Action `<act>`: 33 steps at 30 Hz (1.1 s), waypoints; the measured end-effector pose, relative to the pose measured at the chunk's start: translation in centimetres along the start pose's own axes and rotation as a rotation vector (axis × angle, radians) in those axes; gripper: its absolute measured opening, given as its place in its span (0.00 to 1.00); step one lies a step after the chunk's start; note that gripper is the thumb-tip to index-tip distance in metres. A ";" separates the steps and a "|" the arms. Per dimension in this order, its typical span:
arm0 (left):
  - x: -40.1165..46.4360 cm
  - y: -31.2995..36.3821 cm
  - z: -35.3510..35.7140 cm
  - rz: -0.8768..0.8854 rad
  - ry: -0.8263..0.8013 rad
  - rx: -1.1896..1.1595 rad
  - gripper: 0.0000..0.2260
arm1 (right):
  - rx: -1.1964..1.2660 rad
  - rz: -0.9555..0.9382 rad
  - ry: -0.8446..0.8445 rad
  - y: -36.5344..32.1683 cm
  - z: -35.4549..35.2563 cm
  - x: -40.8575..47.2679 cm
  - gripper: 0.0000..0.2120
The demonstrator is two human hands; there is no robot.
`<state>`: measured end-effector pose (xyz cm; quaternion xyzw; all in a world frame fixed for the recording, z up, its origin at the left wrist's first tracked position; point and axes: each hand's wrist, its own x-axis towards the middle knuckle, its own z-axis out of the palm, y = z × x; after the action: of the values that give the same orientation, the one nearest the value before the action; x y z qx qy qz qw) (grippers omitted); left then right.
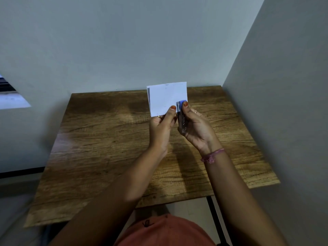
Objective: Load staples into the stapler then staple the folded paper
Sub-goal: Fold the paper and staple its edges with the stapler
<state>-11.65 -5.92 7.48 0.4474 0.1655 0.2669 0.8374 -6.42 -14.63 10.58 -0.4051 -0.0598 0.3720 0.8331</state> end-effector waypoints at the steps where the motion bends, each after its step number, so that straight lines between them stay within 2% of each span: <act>1: -0.1 -0.1 0.1 -0.002 -0.008 -0.007 0.10 | -0.013 0.000 0.011 0.2 0.1 0.1 0.10; 4: -0.3 -0.2 0.7 -0.026 -0.006 0.001 0.19 | -0.110 -0.018 0.086 0.8 0.4 0.5 0.08; 8: -0.2 -0.1 1.1 -0.045 0.061 0.010 0.21 | -0.124 -0.026 0.119 1.3 0.7 0.5 0.15; 12: 0.1 0.0 1.1 -0.052 0.079 -0.023 0.21 | -0.129 -0.024 0.137 1.3 0.6 0.6 0.15; 17: 0.2 -0.4 1.0 -0.049 0.154 -0.023 0.21 | -0.135 -0.026 0.198 1.6 1.0 1.0 0.04; 26: 0.3 0.2 1.1 -0.072 0.139 -0.063 0.20 | -0.195 -0.069 0.211 1.7 0.9 1.2 0.05; 29: 0.3 0.5 0.8 -0.089 0.070 -0.076 0.20 | -0.246 -0.080 0.184 1.4 0.7 1.1 0.03; 31: 0.5 0.9 0.4 -0.113 -0.023 -0.089 0.21 | -0.302 -0.094 0.176 1.1 0.4 1.1 0.06; 33: 0.7 1.3 -0.4 -0.156 -0.127 -0.070 0.15 | -0.322 -0.087 0.171 0.7 0.1 1.0 0.07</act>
<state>-11.70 -4.68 8.36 0.4197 0.1372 0.1776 0.8795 -6.17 -13.58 9.96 -0.5603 -0.0650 0.2852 0.7749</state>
